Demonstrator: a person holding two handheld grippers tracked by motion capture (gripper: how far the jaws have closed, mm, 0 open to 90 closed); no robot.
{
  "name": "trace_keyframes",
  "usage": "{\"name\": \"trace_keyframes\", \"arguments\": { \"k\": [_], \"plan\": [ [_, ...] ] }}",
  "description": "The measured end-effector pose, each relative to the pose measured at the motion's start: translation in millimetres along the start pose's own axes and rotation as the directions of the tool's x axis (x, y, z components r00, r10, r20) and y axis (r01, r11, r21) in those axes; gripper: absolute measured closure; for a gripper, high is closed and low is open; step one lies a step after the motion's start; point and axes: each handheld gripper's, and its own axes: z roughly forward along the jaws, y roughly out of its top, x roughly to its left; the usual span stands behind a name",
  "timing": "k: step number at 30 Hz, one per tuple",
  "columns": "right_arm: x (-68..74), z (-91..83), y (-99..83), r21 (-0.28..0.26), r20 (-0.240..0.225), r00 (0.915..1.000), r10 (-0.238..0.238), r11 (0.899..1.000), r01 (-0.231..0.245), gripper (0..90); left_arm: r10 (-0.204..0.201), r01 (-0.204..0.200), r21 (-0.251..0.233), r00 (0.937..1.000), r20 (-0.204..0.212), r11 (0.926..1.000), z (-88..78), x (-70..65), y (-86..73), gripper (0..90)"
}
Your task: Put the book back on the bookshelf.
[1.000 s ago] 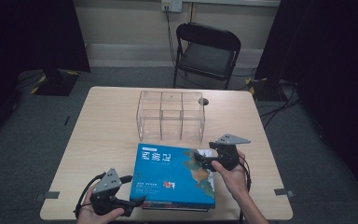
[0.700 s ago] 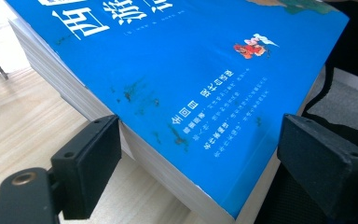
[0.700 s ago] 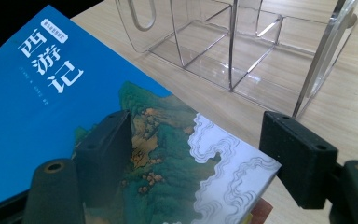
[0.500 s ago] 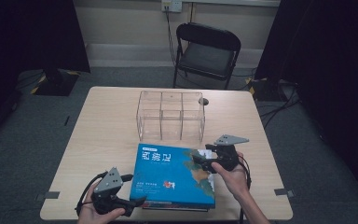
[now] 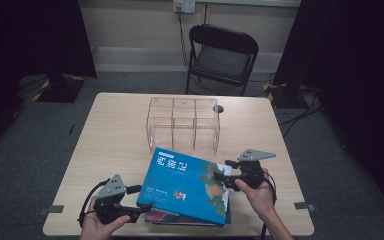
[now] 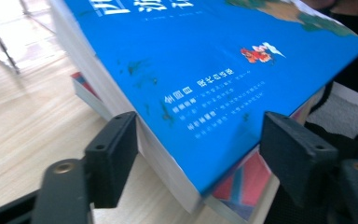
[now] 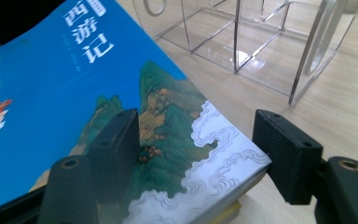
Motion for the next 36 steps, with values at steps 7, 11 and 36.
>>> {"name": "trace_keyframes", "arguments": {
  "k": [7,11,36],
  "plan": [
    [4.0,-9.6,-5.4,0.007,0.008,0.9999,-0.008,1.000,0.008,35.2,-0.023,0.023,-0.004,0.9997,-0.009,0.9997,0.7,6.2,2.2,36.7],
    [7.2,-16.7,-10.4,0.007,0.006,0.9999,-0.016,1.000,0.016,37.0,-0.024,0.024,-0.011,0.9992,-0.033,0.9997,1.9,12.0,5.2,40.4],
    [6.6,-2.6,9.4,-0.011,-0.095,0.9933,-0.066,0.998,0.065,42.0,-0.095,0.092,-0.035,0.9926,-0.076,0.9951,1.3,21.5,5.8,54.4]
  ]
}}
